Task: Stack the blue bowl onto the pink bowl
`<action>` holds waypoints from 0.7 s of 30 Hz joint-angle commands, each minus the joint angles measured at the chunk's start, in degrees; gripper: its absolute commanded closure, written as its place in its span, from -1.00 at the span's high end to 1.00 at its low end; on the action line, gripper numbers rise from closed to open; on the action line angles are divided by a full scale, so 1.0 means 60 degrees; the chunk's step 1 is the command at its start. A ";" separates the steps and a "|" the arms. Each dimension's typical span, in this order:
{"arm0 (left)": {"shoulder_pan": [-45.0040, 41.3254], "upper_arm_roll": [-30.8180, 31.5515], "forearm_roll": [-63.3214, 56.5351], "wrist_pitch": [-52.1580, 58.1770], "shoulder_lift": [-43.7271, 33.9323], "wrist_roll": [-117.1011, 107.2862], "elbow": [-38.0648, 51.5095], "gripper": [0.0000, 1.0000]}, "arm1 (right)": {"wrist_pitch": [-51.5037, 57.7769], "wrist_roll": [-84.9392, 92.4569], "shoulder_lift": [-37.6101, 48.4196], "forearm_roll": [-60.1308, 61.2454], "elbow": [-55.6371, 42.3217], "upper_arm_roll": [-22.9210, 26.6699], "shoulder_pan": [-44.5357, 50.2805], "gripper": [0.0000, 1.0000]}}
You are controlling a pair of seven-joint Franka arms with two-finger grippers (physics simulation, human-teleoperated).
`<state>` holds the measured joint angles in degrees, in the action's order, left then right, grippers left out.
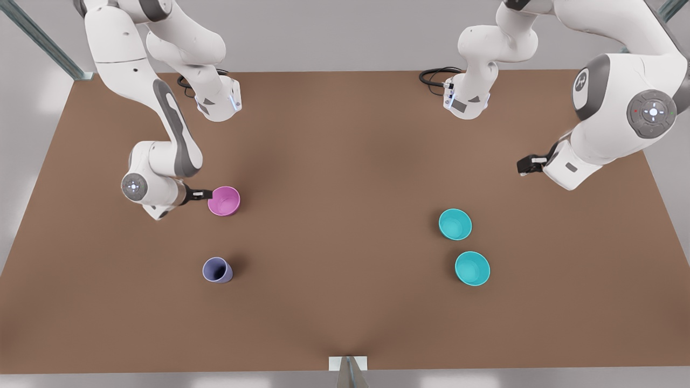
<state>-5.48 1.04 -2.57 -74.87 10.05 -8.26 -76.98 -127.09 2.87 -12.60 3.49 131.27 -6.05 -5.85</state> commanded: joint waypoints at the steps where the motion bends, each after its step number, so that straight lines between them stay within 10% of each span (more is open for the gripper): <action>1: -0.0009 0.0003 -0.0010 -0.0002 -0.0005 -0.0161 0.0012 1.00 | -0.1860 -0.0551 -0.0054 0.0253 0.0196 -0.0003 -0.0006 1.00; 11: -0.0024 0.0018 -0.0025 -0.0017 0.0024 -0.0176 0.0027 1.00 | -0.2284 -0.0449 -0.0874 0.0825 0.0226 -0.0018 0.0141 1.00; 14: -0.0024 0.0018 -0.0025 -0.0002 0.0010 -0.0176 0.0027 1.00 | -0.2270 -0.0434 -0.0948 0.0825 0.0197 -0.0032 0.0155 -0.16; 21: -0.0009 0.0018 -0.0040 -0.0046 0.0039 -0.0132 0.0027 1.00 | -0.2036 -0.0419 -0.0933 0.0825 0.0021 -0.0164 0.0141 -0.53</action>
<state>-5.55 1.11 -2.78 -75.10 10.34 -8.95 -76.84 -139.67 2.81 -18.31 9.40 131.38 -6.89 -5.02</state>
